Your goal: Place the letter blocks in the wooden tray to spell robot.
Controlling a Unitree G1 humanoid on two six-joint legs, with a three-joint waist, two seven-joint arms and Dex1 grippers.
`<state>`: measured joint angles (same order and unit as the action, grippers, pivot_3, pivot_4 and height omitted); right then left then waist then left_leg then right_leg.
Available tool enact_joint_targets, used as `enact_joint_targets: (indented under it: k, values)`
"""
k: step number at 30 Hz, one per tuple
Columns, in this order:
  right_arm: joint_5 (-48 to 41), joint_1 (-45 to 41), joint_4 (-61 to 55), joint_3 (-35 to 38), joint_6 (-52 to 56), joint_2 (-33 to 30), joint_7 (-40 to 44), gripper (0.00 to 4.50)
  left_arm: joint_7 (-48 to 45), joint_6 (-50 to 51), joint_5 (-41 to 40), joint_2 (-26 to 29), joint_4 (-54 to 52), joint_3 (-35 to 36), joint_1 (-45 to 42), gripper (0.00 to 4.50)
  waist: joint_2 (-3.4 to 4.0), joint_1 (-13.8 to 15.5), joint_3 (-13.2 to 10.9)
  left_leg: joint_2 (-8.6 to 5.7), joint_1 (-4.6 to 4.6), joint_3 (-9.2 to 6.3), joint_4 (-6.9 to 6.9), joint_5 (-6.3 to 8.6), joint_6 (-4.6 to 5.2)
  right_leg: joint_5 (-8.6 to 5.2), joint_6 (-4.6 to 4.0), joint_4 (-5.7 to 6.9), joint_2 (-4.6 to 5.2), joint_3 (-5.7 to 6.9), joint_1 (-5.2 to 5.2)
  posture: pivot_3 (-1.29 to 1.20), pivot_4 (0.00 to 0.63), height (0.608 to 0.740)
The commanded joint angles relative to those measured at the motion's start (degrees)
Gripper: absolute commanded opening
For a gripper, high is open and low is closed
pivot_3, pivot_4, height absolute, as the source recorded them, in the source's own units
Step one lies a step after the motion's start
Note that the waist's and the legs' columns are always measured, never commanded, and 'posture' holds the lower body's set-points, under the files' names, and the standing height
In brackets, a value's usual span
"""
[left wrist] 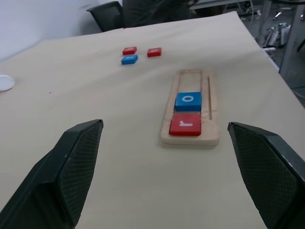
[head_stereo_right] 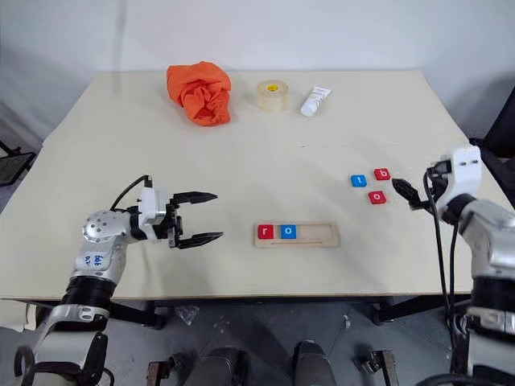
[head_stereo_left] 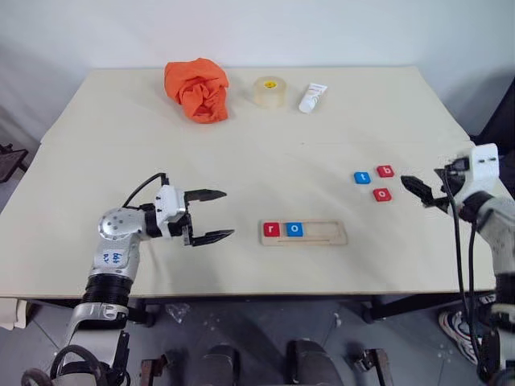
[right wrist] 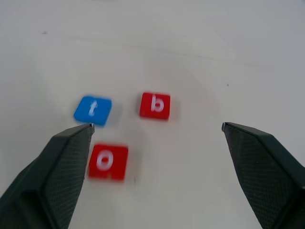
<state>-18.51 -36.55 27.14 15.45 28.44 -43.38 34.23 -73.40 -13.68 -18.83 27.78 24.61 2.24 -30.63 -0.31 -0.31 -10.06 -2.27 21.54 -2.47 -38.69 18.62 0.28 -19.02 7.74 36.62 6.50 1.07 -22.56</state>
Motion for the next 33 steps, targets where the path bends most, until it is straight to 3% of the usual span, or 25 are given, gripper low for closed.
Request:
enact_joint_targets:
  k: [1,7,13,33]
  values:
    - [3.9,-6.9,11.4,-3.1,-6.4,1.8,1.1,4.50,-0.7,0.8,-1.8,0.0,-3.3,-0.1,0.4,4.46,0.00,-0.1,0.0,-0.02,0.00,0.03,0.04,0.00,0.00,0.00,0.00,-0.02,-0.02,-0.01,-0.03,0.00,0.150,0.740]
    - [8.9,-17.4,29.8,-6.2,-16.7,4.3,0.5,4.50,-0.6,1.5,-1.9,0.1,-5.0,-0.2,1.5,4.46,0.02,-0.4,0.0,-0.06,0.01,0.02,0.34,0.00,-0.01,0.01,0.02,-0.06,-0.01,0.09,-0.05,0.00,0.150,0.740]
    - [11.7,-22.4,39.8,-6.1,-23.0,5.9,-3.1,4.50,0.6,2.0,-2.0,0.0,-6.4,0.2,2.5,4.46,0.02,-0.8,0.0,-0.07,0.01,-0.04,0.54,0.00,-0.01,0.01,0.02,-0.17,-0.01,0.18,-0.04,0.00,0.150,0.740]
    - [14.1,-26.2,46.9,-4.9,-23.1,8.7,-7.5,4.50,3.7,2.4,-1.9,-0.5,-8.8,0.0,4.2,4.46,0.05,-1.5,0.0,-0.03,0.01,-0.03,0.53,-0.03,-0.06,0.01,0.02,-0.16,0.00,0.16,-0.04,0.00,0.150,0.740]
